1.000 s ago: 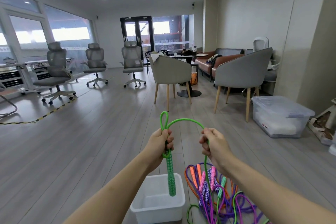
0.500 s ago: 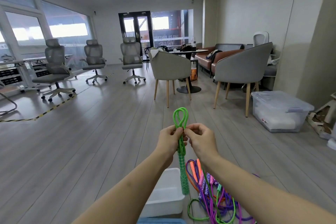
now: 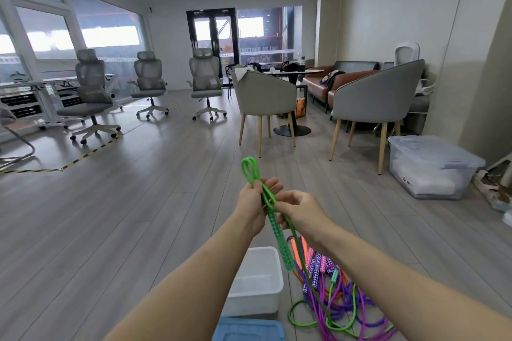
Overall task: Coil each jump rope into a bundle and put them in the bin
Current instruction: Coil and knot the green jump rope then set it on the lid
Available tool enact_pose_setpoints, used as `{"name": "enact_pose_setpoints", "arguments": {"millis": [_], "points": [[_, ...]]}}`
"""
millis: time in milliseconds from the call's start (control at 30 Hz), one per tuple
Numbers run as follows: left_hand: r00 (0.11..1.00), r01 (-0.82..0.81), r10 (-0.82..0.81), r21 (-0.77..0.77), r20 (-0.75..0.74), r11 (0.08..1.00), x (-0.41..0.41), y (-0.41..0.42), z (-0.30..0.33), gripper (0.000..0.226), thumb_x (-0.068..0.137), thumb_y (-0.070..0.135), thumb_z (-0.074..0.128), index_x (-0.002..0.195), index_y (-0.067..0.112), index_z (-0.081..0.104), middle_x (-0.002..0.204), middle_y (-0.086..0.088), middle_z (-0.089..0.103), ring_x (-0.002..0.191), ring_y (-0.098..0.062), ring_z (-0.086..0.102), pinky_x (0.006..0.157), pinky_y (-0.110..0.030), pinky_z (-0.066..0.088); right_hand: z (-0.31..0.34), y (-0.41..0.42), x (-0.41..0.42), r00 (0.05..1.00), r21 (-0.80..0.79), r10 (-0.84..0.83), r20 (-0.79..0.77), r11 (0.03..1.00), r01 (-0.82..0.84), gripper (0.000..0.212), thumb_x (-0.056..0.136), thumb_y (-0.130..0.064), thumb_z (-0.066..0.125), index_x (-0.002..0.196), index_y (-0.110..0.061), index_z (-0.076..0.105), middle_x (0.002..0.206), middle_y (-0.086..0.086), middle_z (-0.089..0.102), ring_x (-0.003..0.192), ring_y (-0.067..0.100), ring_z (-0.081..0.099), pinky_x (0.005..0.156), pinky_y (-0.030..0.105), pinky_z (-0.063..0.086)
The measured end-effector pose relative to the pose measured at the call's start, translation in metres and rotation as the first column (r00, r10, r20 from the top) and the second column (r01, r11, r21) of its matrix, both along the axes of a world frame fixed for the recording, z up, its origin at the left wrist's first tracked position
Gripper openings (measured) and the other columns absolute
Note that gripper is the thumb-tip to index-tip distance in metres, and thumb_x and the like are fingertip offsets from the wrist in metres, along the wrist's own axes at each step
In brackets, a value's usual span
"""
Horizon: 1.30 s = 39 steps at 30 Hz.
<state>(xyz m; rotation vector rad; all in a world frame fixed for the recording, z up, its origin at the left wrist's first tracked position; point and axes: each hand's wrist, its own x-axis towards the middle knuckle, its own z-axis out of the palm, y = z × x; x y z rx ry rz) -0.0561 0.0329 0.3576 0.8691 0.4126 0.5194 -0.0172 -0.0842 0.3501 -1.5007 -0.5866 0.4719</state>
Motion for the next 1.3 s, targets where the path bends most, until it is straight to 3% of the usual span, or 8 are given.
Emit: {"name": "enact_pose_setpoints", "arguments": {"millis": [200, 400, 633, 800, 967, 1100, 1200, 1300], "points": [[0.991, -0.122, 0.126, -0.084, 0.046, 0.989, -0.001, 0.028, 0.003, 0.026, 0.113, 0.02, 0.027, 0.093, 0.015, 0.043, 0.065, 0.001, 0.039, 0.047, -0.013, 0.038, 0.061, -0.032, 0.042, -0.002, -0.027, 0.005, 0.944, -0.247, 0.266, 0.196, 0.945, -0.215, 0.014, 0.097, -0.005, 0.063, 0.109, -0.007, 0.071, 0.073, 0.006, 0.067, 0.057, 0.018, 0.055, 0.052, 0.024, 0.044], [0.996, -0.068, 0.075, -0.116, 0.057, 0.991, -0.007, 0.044, 0.004, 0.029, 0.113, 0.024, 0.026, 0.091, 0.018, 0.043, 0.063, 0.004, 0.037, 0.039, -0.008, 0.028, 0.037, -0.02, 0.028, -0.021, -0.044, 0.035, 0.905, -0.428, 0.25, 0.343, 0.9, -0.086, 0.012, 0.099, -0.016, 0.062, 0.09, -0.014, 0.07, 0.063, -0.001, 0.064, 0.057, 0.015, 0.052, 0.059, 0.032, 0.041], [0.997, 0.063, -0.053, 0.255, -0.049, 0.965, -0.011, 0.031, 0.001, 0.023, 0.113, 0.027, 0.031, 0.101, 0.015, 0.047, 0.067, 0.003, 0.047, 0.052, -0.012, 0.04, 0.051, -0.025, 0.038, -0.008, -0.047, 0.041, 0.823, -0.257, 0.167, 0.542, 0.966, -0.026, 0.01, 0.101, -0.02, 0.063, 0.094, -0.025, 0.07, 0.074, -0.01, 0.058, 0.064, 0.01, 0.046, 0.063, 0.027, 0.04], [0.95, 0.306, -0.216, 0.521, -0.226, 0.797, -0.018, 0.017, -0.003, 0.029, 0.113, 0.026, 0.031, 0.11, 0.005, 0.051, 0.092, -0.01, 0.065, 0.078, -0.021, 0.069, 0.08, -0.043, 0.057, 0.0, -0.038, 0.036, 0.602, -0.218, 0.128, 0.788, 0.973, 0.079, 0.008, 0.097, -0.026, 0.07, 0.101, -0.026, 0.076, 0.094, -0.009, 0.059, 0.083, 0.009, 0.06, 0.074, 0.027, 0.049], [0.881, 0.474, -0.364, 0.536, -0.303, 0.699, -0.025, 0.003, -0.005, 0.04, 0.113, 0.031, 0.028, 0.122, 0.0, 0.052, 0.1, -0.016, 0.071, 0.088, -0.031, 0.072, 0.082, -0.043, 0.059, 0.005, -0.032, 0.031, 0.507, -0.168, 0.075, 0.858, 0.976, 0.14, 0.01, 0.095, -0.016, 0.071, 0.105, -0.016, 0.074, 0.097, -0.006, 0.062, 0.084, 0.005, 0.06, 0.074, 0.015, 0.046], [0.876, 0.481, -0.387, 0.561, -0.287, 0.674, -0.024, -0.002, -0.008, 0.036, 0.113, 0.028, 0.028, 0.112, 0.003, 0.054, 0.081, -0.008, 0.065, 0.076, -0.026, 0.07, 0.082, -0.041, 0.059, 0.006, -0.029, 0.027, 0.486, -0.151, 0.061, 0.872, 0.978, 0.147, 0.012, 0.093, -0.012, 0.073, 0.101, -0.013, 0.064, 0.087, -0.013, 0.053, 0.076, -0.007, 0.053, 0.066, 0.008, 0.039], [0.859, 0.511, -0.421, 0.538, -0.291, 0.67, -0.027, 0.001, -0.005, 0.027, 0.113, 0.027, 0.031, 0.106, 0.009, 0.049, 0.071, 0.001, 0.05, 0.06, -0.013, 0.051, 0.071, -0.033, 0.053, 0.006, -0.031, 0.032, 0.469, -0.184, 0.081, 0.879, 0.967, 0.177, 0.016, 0.093, -0.021, 0.074, 0.099, -0.017, 0.06, 0.084, -0.014, 0.051, 0.073, -0.002, 0.052, 0.063, 0.014, 0.041], [0.785, 0.618, -0.483, 0.546, -0.387, 0.566, -0.031, 0.006, 0.002, 0.025, 0.112, 0.032, 0.034, 0.104, 0.012, 0.047, 0.072, 0.004, 0.041, 0.06, -0.01, 0.037, 0.067, -0.029, 0.043, 0.006, -0.038, 0.041, 0.496, -0.225, 0.093, 0.863, 0.951, 0.212, 0.027, 0.09, -0.036, 0.076, 0.095, -0.019, 0.056, 0.081, -0.011, 0.055, 0.072, 0.011, 0.054, 0.063, 0.029, 0.048]]}}
